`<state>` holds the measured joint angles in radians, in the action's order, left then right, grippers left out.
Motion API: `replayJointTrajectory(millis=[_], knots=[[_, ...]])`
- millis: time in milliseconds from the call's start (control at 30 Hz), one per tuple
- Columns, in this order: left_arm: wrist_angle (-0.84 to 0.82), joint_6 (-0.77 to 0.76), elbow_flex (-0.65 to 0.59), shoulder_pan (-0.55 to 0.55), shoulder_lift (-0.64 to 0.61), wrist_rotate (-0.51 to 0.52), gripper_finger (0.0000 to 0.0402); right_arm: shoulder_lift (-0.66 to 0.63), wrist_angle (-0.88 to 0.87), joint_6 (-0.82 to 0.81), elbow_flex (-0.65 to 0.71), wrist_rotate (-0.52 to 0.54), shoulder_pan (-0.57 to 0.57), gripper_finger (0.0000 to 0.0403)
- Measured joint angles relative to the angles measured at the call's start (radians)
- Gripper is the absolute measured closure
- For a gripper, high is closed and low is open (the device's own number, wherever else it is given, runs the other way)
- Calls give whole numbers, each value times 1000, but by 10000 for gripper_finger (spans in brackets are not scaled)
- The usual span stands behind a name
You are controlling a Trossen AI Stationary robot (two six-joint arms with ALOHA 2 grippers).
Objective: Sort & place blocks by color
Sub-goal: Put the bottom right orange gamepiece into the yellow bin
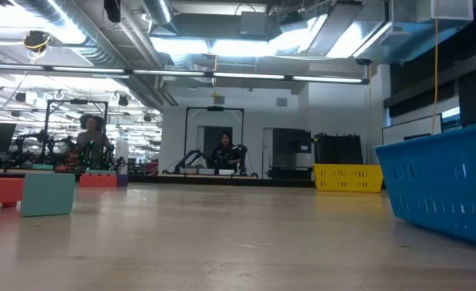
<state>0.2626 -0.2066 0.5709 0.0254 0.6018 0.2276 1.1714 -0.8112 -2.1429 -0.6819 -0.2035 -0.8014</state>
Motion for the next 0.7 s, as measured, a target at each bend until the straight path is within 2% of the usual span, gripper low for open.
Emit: replayJointTrajectory(millis=[700], knots=[[0,0,0,0,0,0,401,258,105,51,0,-8,-6,183]])
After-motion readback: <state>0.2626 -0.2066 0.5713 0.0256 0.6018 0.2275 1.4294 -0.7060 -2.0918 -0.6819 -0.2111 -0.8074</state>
